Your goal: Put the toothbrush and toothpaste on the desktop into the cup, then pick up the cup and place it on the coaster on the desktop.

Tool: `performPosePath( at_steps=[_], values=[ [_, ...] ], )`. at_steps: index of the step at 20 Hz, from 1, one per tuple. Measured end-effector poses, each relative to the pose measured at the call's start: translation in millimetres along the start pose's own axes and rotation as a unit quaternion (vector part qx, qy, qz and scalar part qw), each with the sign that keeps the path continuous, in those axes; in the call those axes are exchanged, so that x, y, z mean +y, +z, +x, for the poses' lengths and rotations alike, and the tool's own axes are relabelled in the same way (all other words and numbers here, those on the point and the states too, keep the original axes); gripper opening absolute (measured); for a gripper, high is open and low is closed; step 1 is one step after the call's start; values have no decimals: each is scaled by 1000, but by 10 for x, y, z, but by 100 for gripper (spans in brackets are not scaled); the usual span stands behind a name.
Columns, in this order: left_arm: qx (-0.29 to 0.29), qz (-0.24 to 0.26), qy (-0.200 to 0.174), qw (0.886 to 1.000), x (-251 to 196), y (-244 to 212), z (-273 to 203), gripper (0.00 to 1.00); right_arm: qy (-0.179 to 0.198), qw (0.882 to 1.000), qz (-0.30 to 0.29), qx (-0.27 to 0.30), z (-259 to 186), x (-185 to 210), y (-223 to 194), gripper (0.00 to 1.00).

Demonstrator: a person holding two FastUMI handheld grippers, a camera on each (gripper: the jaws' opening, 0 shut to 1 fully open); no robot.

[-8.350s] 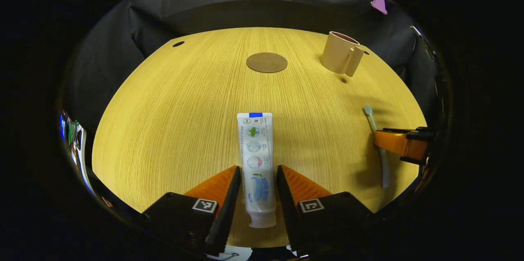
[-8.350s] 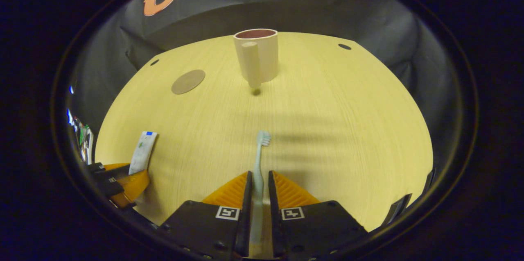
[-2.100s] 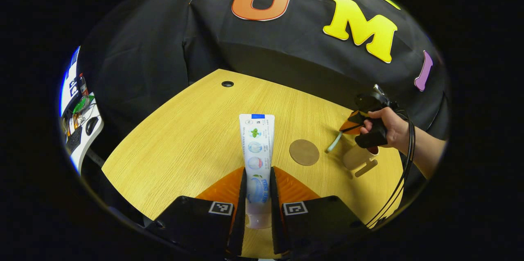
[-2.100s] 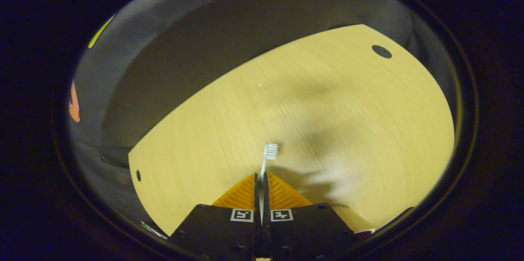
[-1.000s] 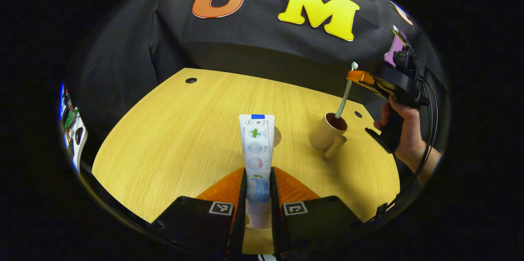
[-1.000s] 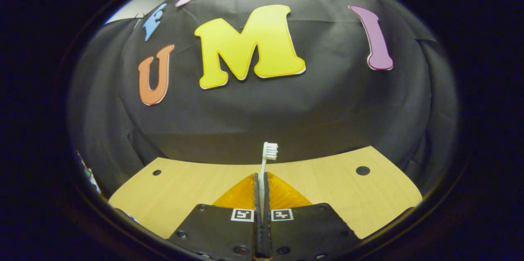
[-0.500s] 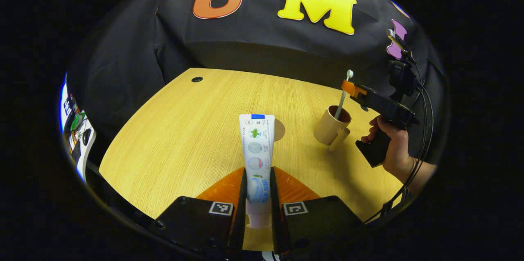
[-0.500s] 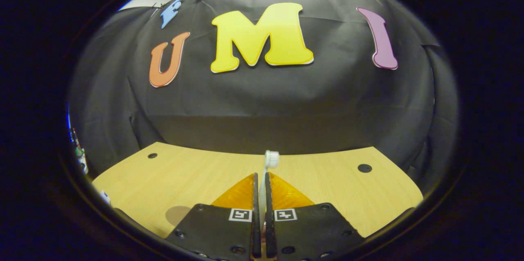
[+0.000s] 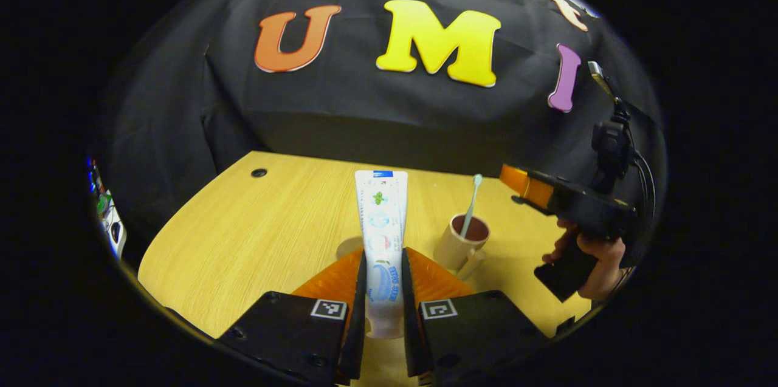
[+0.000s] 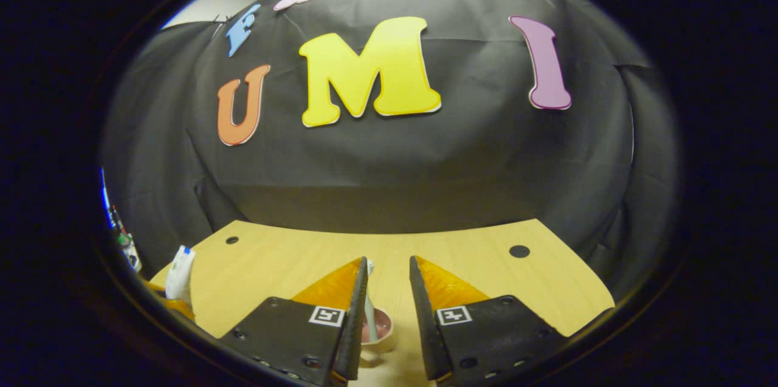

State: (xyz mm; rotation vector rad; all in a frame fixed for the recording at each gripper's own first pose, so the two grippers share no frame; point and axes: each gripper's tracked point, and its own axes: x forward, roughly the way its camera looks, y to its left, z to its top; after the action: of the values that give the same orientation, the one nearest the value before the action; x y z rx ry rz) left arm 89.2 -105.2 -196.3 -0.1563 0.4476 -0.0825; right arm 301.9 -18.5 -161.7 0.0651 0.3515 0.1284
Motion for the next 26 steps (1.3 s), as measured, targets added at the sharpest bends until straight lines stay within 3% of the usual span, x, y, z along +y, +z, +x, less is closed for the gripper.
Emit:
performPosePath(
  at_steps=[3,5,6,15,16,17,18,26],
  values=[
    [-76,11,-38,996,-392,351,399,30,-5,1000,3,12,-161,-192,23,43],
    [-124,12,-60,990,-635,499,576,30,-12,1000,-4,14,-255,-370,-6,63],
    [-147,18,-72,986,-770,576,683,30,-14,1000,-2,20,-298,-445,-47,67],
    [-208,71,-94,971,-1328,403,1239,30,-51,995,6,85,-410,-1137,-571,70],
    [-207,76,-94,971,-1341,369,1273,30,-54,994,9,91,-397,-1170,-617,70],
    [-207,78,-94,971,-1343,331,1310,38,-56,994,12,95,-408,-1191,-664,70],
    [-203,77,-93,972,-1342,284,1335,30,-56,994,14,98,-414,-1199,-688,70],
    [-187,84,-87,975,-1285,14,1468,35,-64,993,17,102,-421,-1246,-745,69]
  ],
)
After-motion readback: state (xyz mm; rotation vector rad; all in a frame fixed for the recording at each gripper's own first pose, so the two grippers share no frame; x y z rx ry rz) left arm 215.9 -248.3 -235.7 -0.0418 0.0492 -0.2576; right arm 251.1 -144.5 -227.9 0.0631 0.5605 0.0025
